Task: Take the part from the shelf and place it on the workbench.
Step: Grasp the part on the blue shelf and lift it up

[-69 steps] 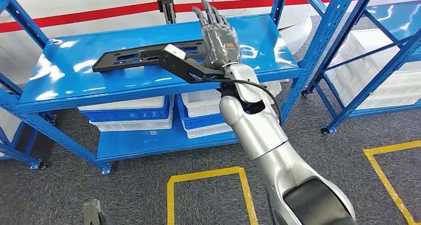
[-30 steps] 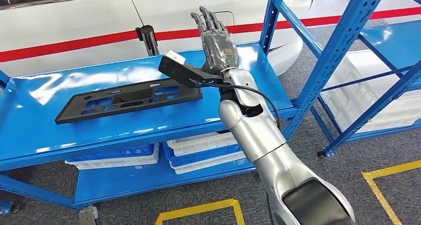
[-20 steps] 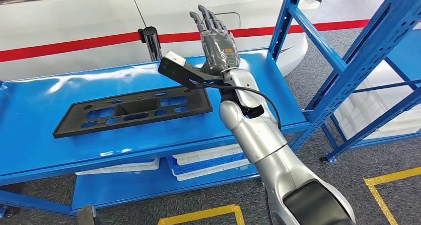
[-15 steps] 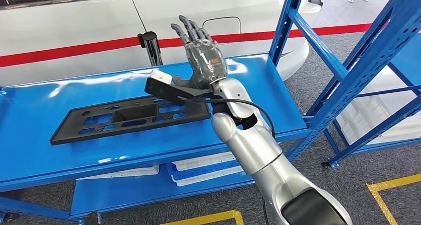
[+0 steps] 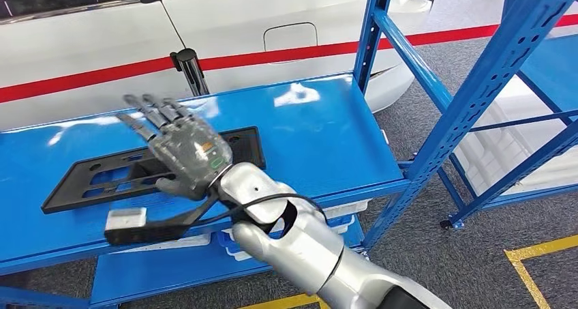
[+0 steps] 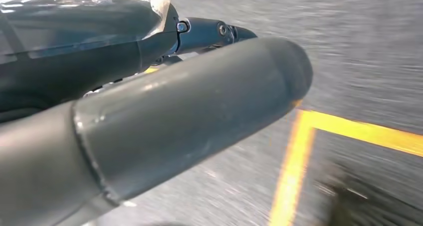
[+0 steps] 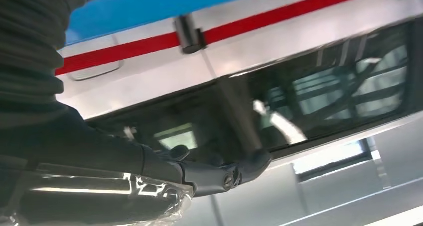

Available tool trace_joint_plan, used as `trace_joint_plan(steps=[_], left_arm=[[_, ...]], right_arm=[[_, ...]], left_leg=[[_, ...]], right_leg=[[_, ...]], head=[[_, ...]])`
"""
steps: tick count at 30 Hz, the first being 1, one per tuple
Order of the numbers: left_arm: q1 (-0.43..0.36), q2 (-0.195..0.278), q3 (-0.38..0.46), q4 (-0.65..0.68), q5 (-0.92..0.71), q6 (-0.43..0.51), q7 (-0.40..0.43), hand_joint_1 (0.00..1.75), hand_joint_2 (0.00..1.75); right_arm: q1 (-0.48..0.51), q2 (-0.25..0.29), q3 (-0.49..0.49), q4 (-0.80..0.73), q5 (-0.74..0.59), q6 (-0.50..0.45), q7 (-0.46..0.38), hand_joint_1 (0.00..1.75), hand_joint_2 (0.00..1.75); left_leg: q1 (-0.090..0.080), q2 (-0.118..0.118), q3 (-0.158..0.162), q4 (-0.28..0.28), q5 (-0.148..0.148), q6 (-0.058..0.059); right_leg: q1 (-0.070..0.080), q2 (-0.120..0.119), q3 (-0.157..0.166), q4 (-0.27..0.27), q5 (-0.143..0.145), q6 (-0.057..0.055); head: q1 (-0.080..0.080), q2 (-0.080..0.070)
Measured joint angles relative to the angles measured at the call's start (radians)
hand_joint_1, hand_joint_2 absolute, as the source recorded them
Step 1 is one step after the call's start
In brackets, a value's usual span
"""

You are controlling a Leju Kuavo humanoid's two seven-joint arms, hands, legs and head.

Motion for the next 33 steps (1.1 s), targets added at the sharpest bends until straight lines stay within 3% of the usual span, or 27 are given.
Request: trace_joint_plan(steps=[2,6,8,21,26,31,33], left_arm=[[0.008,-0.002,-0.022,0.002,-0.020,0.011,0.050,0.00,0.00],[0.013,-0.012,-0.039,0.003,-0.027,0.039,0.076,0.00,0.00],[0.014,-0.014,-0.042,0.003,-0.027,0.048,0.078,0.00,0.00],[0.014,-0.015,-0.044,0.003,-0.028,0.055,0.078,0.00,0.00],[0.014,-0.021,-0.049,0.003,-0.028,0.076,0.077,0.00,0.00],[0.015,-0.033,-0.048,0.003,-0.032,0.105,0.067,0.00,0.00],[0.016,-0.034,-0.047,0.003,-0.028,0.108,0.059,0.00,0.00]], right_arm=[[0.005,0.017,0.058,-0.003,-0.024,0.010,-0.003,0.00,1.75],[0.005,0.023,0.171,-0.012,-0.089,0.019,0.004,0.00,1.75],[0.005,0.023,0.199,-0.015,-0.104,0.021,0.007,0.00,1.75],[0.004,0.023,0.222,-0.020,-0.114,0.022,0.009,0.00,1.75],[-0.008,0.023,0.335,-0.035,-0.156,0.036,0.020,0.00,1.75],[-0.074,0.023,0.428,0.152,-0.171,-0.029,0.210,0.00,1.75],[-0.086,0.023,0.428,0.207,-0.172,-0.046,0.245,0.00,1.75]], left_leg=[[0.002,-0.001,0.000,-0.001,0.000,-0.007],[0.006,-0.004,0.001,-0.002,0.002,-0.042],[0.007,-0.004,0.000,-0.002,0.003,-0.048],[0.007,-0.004,0.001,-0.002,0.003,-0.049],[0.002,-0.004,0.002,0.000,0.005,-0.051],[-0.001,-0.004,0.003,0.001,0.003,-0.048],[0.000,-0.004,0.003,0.001,0.003,-0.047]], right_leg=[[0.003,-0.002,0.001,0.000,-0.001,-0.002],[0.006,-0.004,0.003,0.001,0.000,-0.004],[0.006,-0.004,0.003,0.001,0.001,-0.005],[0.006,-0.004,0.003,0.001,0.001,-0.006],[0.002,-0.007,0.006,0.000,0.002,-0.005],[-0.001,-0.007,0.006,0.000,0.002,-0.005],[-0.001,-0.007,0.006,0.000,0.002,-0.004]], head=[[0.000,0.000],[0.001,0.000],[0.001,0.000],[0.001,0.000],[0.001,0.000],[0.001,0.000],[0.001,0.000]])
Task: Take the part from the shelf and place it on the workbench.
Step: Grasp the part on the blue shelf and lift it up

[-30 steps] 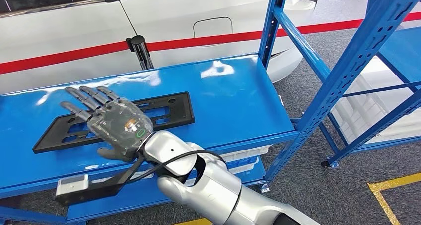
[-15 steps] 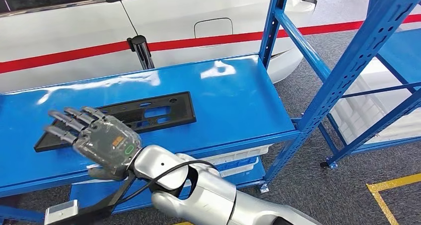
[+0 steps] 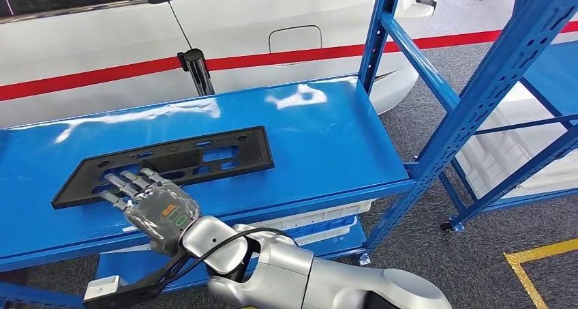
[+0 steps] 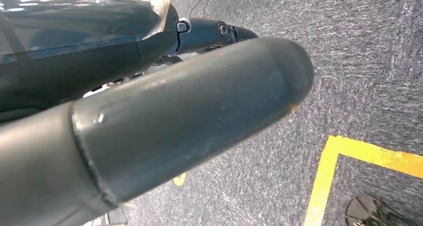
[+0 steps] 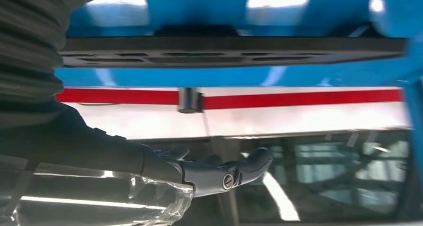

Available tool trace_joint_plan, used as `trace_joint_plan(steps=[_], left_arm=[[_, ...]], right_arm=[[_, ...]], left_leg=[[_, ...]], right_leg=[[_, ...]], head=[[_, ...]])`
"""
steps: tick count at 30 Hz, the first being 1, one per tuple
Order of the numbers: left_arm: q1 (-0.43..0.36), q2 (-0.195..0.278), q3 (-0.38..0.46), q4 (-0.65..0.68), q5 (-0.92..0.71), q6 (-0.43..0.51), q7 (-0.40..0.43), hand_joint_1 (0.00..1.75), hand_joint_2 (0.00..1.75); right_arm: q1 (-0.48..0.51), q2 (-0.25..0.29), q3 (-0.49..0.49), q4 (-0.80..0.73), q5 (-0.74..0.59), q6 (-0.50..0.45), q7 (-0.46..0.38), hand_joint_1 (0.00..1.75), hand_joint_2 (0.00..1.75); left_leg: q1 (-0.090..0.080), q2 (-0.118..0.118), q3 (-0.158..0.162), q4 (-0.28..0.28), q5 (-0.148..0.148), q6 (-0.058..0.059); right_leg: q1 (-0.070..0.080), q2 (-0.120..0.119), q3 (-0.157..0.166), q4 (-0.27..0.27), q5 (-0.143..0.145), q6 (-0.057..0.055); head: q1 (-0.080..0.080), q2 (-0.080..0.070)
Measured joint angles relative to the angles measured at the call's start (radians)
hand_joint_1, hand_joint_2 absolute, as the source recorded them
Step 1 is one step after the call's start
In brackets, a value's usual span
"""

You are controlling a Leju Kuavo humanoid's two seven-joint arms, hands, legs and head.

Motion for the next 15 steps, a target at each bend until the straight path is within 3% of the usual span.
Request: trace_joint_plan(steps=[6,15], left_arm=[[0.001,-0.001,0.004,0.000,0.012,0.007,-0.022,0.00,0.00],[0.002,-0.001,0.020,0.000,0.018,0.008,-0.045,0.00,0.00]], right_arm=[[-0.033,0.000,-0.002,0.130,0.025,-0.045,0.076,0.00,1.75],[-0.046,0.000,-0.006,0.231,0.047,-0.064,0.109,0.00,1.75]], left_leg=[[0.000,0.000,0.000,0.000,0.000,0.000],[0.000,0.000,0.000,0.000,0.000,0.000]], right_leg=[[0.000,0.000,0.000,0.000,0.000,0.000],[0.000,0.000,0.000,0.000,0.000,0.000]], head=[[0.000,0.000],[0.000,0.000]])
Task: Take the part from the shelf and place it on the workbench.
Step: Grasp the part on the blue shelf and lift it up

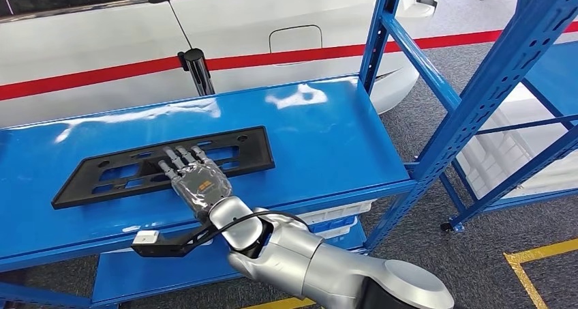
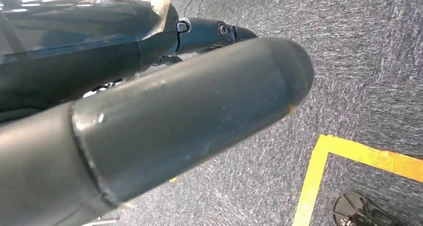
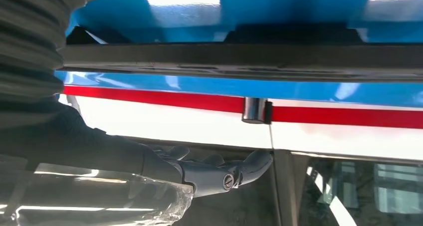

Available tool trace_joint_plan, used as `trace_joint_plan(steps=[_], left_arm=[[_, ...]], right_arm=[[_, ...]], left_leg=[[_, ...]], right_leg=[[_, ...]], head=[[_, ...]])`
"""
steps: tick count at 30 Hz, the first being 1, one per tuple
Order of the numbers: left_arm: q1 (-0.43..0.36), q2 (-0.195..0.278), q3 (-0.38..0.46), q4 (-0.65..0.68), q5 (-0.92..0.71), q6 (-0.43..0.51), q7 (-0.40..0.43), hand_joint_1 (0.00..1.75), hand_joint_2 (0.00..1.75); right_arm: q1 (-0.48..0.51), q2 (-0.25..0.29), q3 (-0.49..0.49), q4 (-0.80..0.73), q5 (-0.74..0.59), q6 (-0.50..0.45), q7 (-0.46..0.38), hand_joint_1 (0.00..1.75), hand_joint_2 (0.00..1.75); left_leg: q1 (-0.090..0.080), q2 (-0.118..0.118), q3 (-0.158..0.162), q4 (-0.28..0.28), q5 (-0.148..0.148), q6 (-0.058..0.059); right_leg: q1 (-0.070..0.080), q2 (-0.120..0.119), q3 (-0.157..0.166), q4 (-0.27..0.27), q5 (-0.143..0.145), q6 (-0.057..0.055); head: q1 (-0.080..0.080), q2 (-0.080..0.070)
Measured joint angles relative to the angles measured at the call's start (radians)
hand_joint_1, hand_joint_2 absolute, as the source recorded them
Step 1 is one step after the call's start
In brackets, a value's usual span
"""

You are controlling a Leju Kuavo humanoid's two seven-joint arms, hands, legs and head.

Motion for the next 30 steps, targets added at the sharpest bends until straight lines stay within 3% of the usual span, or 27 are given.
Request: trace_joint_plan(steps=[30], left_arm=[[0.006,0.000,0.008,0.000,-0.027,-0.013,-0.043,0.00,0.00]], right_arm=[[-0.029,0.000,-0.122,0.207,0.150,-0.079,0.097,0.00,1.75]], left_leg=[[0.000,0.000,0.000,0.000,0.000,0.000]], right_leg=[[0.000,0.000,0.000,0.000,0.000,0.000]], head=[[0.000,0.000]])
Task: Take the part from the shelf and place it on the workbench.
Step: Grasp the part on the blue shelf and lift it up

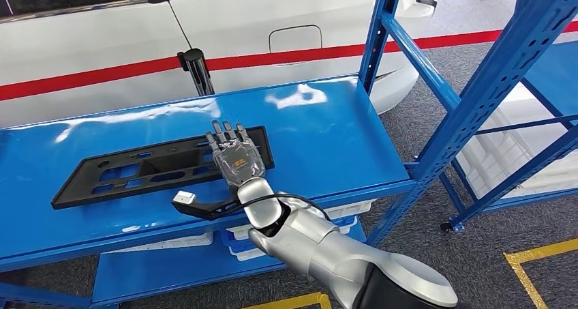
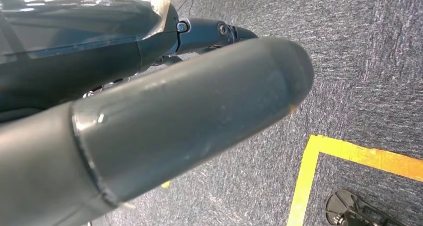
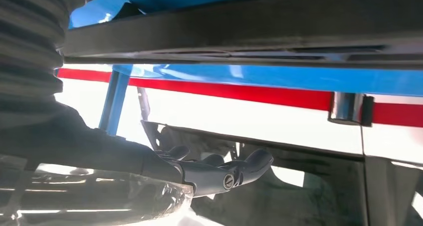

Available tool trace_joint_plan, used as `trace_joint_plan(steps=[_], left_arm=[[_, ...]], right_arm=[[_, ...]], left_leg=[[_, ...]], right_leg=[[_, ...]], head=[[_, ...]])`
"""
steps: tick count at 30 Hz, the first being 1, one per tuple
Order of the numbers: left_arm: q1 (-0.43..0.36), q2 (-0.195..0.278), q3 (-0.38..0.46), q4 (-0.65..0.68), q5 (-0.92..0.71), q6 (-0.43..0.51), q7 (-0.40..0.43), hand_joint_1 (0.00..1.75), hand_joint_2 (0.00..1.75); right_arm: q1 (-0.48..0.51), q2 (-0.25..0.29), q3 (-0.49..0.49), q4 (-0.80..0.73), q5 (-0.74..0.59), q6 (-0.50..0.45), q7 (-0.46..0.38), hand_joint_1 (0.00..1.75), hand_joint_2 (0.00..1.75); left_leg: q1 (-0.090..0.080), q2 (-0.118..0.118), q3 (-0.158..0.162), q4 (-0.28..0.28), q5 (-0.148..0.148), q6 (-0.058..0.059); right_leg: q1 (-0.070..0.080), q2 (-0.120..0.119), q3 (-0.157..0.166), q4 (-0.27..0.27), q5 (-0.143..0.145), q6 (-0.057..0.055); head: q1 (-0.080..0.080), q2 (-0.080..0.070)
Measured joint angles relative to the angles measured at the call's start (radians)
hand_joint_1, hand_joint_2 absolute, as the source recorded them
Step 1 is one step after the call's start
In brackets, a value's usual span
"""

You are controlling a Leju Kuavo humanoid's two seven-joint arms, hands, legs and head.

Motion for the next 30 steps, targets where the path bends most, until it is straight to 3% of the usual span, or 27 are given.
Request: trace_joint_plan(steps=[12,16,17,20,24,30], left_arm=[[0.000,0.000,0.000,0.000,-0.002,0.000,0.001,0.00,0.00],[0.000,0.000,0.000,0.000,-0.003,0.000,0.002,0.00,0.00],[0.000,0.000,0.000,0.000,-0.003,0.001,0.001,0.00,0.00],[0.000,0.000,0.000,0.000,-0.003,0.002,-0.006,0.00,0.00],[0.001,0.000,0.002,0.000,-0.001,0.006,-0.023,0.00,0.00],[0.002,0.000,0.026,-0.001,0.017,0.025,-0.141,0.00,0.00]], right_arm=[[-0.005,0.000,-0.015,0.037,0.006,0.000,0.002,0.03,1.75],[-0.005,0.000,-0.020,0.045,0.026,-0.001,0.013,1.56,1.75],[-0.005,0.000,-0.023,0.048,0.033,-0.003,0.018,1.65,1.75],[-0.005,0.000,-0.036,0.055,0.052,-0.012,0.030,1.75,1.75],[-0.004,0.000,-0.054,0.063,0.067,-0.022,0.029,1.75,1.75],[-0.003,0.000,-0.089,0.059,0.091,-0.040,0.011,1.75,1.75]], left_leg=[[0.000,0.000,0.000,0.000,0.000,0.000],[0.000,0.000,0.000,0.000,0.000,0.000],[0.000,0.000,0.000,0.000,0.000,0.000],[0.000,0.000,0.000,0.000,0.000,0.000],[0.000,0.000,0.000,0.000,0.000,0.000],[0.000,0.000,0.000,0.000,0.000,0.000]], right_leg=[[0.000,0.000,0.000,0.000,0.000,0.000],[0.000,0.000,0.000,0.000,0.000,0.000],[0.000,0.000,0.000,0.000,0.000,0.000],[0.000,0.000,0.000,0.000,0.000,0.000],[0.000,0.000,0.000,0.000,0.000,0.000],[0.000,0.000,0.000,0.000,0.000,0.000]], head=[[0.000,0.000],[0.000,0.000],[0.000,0.000],[0.000,0.000],[0.000,0.000],[0.000,0.000]])
